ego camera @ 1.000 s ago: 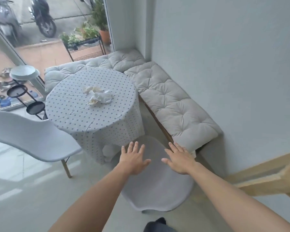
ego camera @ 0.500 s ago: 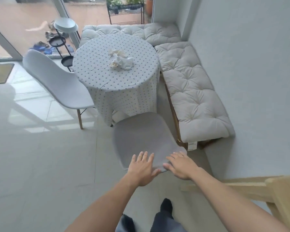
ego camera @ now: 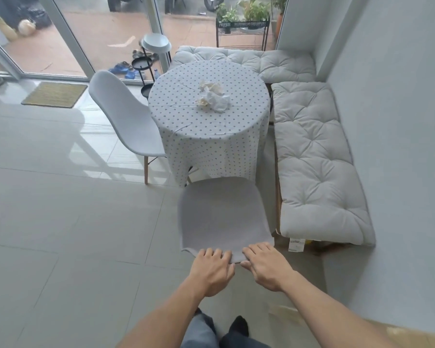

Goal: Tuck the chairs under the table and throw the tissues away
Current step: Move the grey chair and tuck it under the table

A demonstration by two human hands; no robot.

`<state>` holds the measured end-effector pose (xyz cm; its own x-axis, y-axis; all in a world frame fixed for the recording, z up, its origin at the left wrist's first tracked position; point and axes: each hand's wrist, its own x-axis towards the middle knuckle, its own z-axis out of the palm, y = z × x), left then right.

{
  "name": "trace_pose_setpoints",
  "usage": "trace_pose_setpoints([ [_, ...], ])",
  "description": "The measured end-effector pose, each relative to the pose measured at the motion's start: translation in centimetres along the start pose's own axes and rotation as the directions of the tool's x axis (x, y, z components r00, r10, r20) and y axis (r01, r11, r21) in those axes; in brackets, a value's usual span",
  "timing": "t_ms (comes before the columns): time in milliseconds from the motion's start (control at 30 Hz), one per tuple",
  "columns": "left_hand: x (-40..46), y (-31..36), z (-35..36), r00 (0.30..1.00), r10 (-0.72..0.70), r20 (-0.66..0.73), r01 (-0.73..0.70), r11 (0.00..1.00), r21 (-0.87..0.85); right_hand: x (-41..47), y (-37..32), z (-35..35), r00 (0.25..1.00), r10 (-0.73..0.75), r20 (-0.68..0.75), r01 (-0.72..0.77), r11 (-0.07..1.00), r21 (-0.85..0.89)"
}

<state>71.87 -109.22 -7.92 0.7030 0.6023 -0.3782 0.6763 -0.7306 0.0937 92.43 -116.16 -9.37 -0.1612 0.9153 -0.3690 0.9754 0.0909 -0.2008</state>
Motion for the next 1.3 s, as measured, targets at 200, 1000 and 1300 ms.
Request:
trace_pose_setpoints([
  [200, 3.2, -1.7, -1.8, 0.999, -0.036, 0.000, 0.036, 0.999, -0.007, 3.5, 1.3, -1.9, 0.999, 0.041, -0.003, -0.041, 0.999, 0.009],
  [1000, 19.8, -14.6, -7.9, 0.996, 0.037, 0.081, -0.038, 0.999, 0.015, 20.5, 6.8, -9.7, 0.993, 0.108, 0.053, -0.111, 0.992, 0.064],
  [1300, 19.6, -16.4, -10.1, 0.999, -0.001, 0.051, 0.009, 0.988, -0.152, 21.0, 7.6, -11.9, 0.979, 0.194, 0.057, -0.200, 0.972, 0.123],
])
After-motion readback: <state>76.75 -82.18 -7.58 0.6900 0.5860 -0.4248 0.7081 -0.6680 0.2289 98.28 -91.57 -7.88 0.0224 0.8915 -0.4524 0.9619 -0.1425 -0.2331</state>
